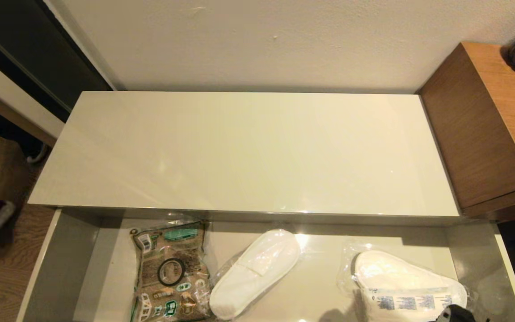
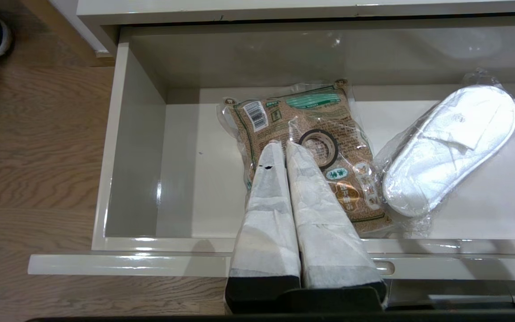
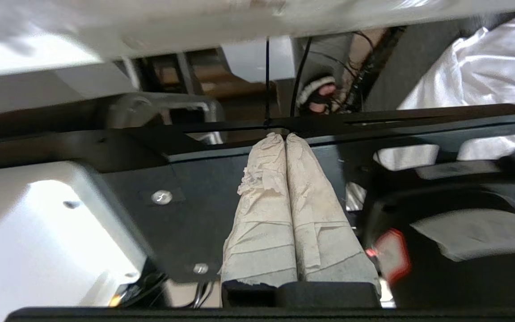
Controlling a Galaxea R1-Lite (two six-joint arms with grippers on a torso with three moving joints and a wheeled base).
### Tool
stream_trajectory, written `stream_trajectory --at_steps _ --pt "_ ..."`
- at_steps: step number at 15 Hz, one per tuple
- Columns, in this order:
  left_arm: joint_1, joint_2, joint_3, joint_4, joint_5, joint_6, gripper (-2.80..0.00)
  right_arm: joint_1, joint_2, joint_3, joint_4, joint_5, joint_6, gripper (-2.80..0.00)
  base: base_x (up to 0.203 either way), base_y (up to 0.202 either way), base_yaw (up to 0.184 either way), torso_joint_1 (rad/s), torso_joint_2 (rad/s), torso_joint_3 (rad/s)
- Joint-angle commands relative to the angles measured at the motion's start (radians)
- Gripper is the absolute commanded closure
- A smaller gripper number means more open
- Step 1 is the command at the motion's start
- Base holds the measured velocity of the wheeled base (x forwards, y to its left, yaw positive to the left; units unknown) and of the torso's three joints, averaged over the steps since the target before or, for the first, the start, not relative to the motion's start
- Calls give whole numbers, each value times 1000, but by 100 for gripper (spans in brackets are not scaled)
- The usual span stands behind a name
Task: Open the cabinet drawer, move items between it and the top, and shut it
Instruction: Close the drawer
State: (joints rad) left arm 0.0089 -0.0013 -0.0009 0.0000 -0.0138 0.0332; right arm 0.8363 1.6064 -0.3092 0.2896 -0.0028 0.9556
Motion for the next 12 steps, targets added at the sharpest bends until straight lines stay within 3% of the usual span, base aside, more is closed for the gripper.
stream_trajectory --at_steps 1,6,10,12 --pt "0 1 0 0 0 1 0 76 109 56 -118 0 63 0 0 0 0 0 0 0" --pt "0 1 1 0 0 1 0 75 97 28 -125 -16 121 0 0 0 0 0 0 0" --pt "0 1 0 0 0 1 0 75 95 -34 -127 -156 243 0 0 0 0 0 0 0" --pt "0 1 1 0 0 1 0 75 81 -39 -127 -176 250 0 0 0 0 0 0 0"
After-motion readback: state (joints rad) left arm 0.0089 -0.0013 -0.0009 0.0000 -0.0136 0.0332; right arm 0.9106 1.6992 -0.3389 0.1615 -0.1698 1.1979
